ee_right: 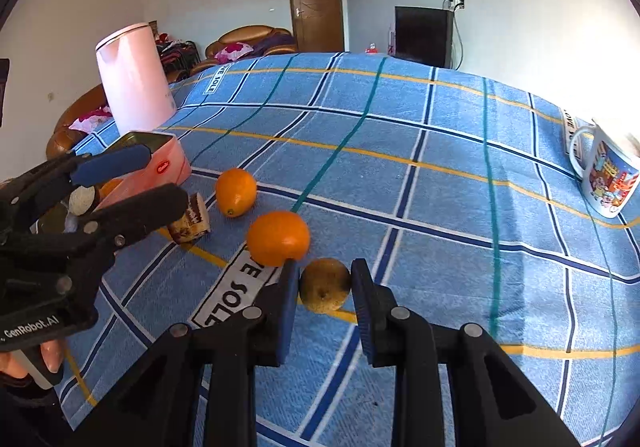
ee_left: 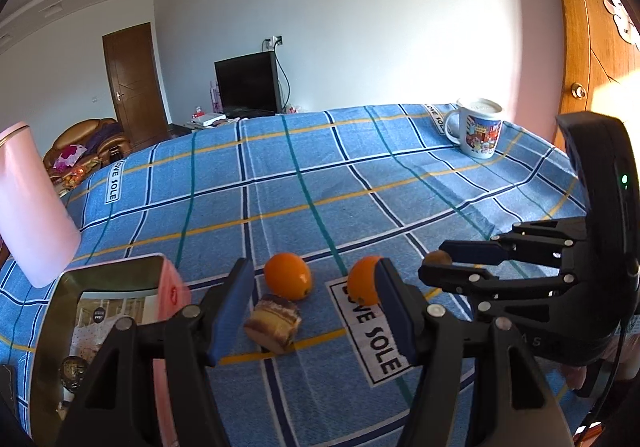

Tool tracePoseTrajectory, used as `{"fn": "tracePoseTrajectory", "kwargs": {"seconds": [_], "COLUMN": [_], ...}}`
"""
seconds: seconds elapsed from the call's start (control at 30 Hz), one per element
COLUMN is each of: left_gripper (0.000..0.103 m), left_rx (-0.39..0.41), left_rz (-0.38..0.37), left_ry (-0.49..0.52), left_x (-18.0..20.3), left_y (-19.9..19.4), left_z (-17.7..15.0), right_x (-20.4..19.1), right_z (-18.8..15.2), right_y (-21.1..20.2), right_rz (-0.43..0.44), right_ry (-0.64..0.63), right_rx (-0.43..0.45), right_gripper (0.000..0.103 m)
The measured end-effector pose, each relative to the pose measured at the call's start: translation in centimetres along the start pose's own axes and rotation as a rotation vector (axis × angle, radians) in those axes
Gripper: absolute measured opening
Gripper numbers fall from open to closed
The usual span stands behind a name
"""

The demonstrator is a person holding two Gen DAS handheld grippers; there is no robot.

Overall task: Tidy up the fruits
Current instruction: 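Grasp a small orange with the left tool while the right tool grasps the brown kiwi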

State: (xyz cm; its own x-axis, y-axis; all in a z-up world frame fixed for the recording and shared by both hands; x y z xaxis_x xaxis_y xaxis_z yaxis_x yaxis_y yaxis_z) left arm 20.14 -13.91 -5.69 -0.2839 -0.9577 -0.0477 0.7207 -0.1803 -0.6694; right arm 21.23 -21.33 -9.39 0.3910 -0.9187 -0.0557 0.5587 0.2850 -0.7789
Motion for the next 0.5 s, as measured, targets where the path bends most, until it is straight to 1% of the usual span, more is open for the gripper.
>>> {"fn": "tracePoseTrajectory", "kwargs": {"seconds": [0.1, 0.23, 0.3, 0.33, 0.37, 0.43, 0.5], "left_gripper": [0.065, 0.063, 0.059, 0.053, 0.05, 0.05, 0.048], "left_rx": [-0.027, -0.077, -0.098, -0.113, -0.126, -0.154, -0.176], "left_rz": [-0.021, -0.038, -0.039, -0.04, -0.047, -0.061, -0.06], "left_ry": [0.03, 0.041, 0.051, 0.06, 0.067, 0.069, 0.071], "left_x": [1.6, 2.9, 3.3, 3.6, 3.8, 4.1, 4.2], "left_y": [1.3, 3.2, 3.9, 4.3, 4.6, 5.2, 5.7], "left_z": [0.3, 0.4, 0.4, 0.4, 0.2, 0.1, -0.1], "right_x": [1.7, 3.3, 3.7, 3.8, 3.9, 4.0, 4.1], "right_z": [0.0, -0.1, -0.1, -0.1, -0.1, -0.1, -0.1], "right_y": [-0.7, -1.3, -1.6, -1.7, -1.7, -1.8, -1.7], "right_rz": [-0.032, -0.026, -0.024, -0.021, -0.018, -0.011, -0.008], "right_ry": [0.038, 0.087, 0.102, 0.107, 0.111, 0.12, 0.124], "right_rx": [0.026, 0.047, 0.058, 0.062, 0.066, 0.067, 0.067], "right_gripper": [0.028, 0.028, 0.028, 0.028, 0.028, 0.028, 0.028]}}
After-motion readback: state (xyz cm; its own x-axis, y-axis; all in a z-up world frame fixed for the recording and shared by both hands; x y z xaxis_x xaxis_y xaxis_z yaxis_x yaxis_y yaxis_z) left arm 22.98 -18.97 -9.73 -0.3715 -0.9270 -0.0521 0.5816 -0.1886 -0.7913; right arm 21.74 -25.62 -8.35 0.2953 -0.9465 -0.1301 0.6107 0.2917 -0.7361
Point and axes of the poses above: each gripper's, at about its wrist camera, not at the fingertips, and y roughly the way its jaws point, x to its right, z to its top, the point moved 7 cm from there along y, roughly the way its jaws point, and after that the axes turned 7 degrees about -x, right-handed, at the moved point
